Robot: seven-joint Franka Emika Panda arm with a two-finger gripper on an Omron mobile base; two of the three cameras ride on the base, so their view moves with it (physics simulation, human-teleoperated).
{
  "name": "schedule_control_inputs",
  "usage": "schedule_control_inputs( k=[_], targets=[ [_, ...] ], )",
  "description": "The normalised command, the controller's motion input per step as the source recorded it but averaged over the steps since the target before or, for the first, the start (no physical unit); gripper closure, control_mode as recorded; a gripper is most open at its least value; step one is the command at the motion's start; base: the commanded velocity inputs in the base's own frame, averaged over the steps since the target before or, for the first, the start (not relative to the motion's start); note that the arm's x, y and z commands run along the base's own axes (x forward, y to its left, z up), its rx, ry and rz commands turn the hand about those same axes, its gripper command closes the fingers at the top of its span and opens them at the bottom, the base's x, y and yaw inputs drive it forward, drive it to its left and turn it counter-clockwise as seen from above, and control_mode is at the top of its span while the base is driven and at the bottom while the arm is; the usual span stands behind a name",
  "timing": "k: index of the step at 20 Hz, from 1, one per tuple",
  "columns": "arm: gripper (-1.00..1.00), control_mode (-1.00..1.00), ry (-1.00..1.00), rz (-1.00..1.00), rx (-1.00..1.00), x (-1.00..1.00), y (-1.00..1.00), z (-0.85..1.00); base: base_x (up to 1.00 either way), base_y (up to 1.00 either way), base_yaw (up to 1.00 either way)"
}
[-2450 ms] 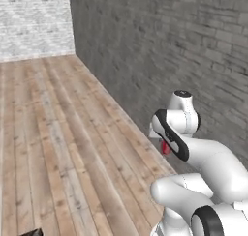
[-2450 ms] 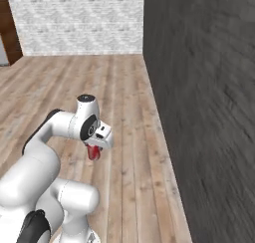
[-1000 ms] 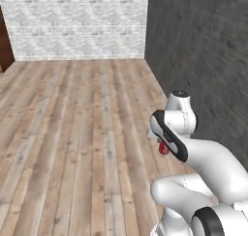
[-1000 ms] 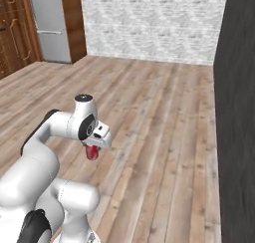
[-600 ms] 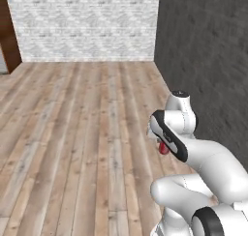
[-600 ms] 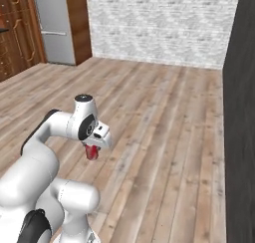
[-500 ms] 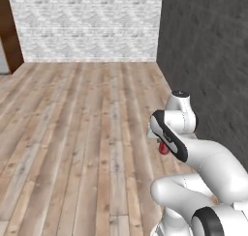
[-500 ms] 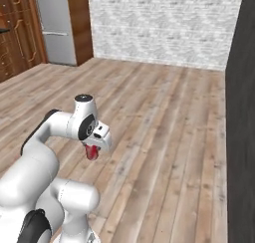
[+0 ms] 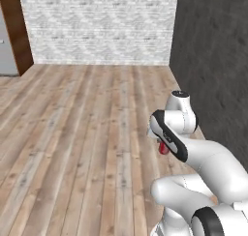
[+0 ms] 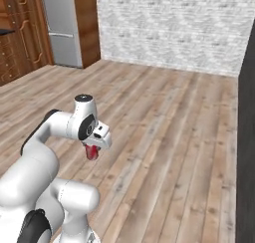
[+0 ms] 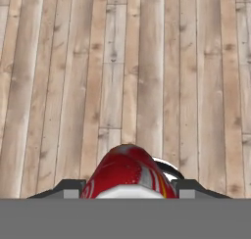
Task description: Four empty soda cans are scattered around the kitchen. Gather all the cans and cluster them next to the stove for recycling.
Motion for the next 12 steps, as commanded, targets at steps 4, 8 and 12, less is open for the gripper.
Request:
schedule_control_inputs(
  k=[4,8,12],
  targets=[
    [1.0,1.0,0.0,0.0,0.0,0.0,0.0,0.0,0.72,0.07,0.17],
    [1.0,1.0,0.0,0.0,0.0,0.0,0.0,0.0,0.69,0.09,0.19],
    [1.0,1.0,0.0,0.0,0.0,0.0,0.0,0.0,0.66,0.11,0.21]
  ],
)
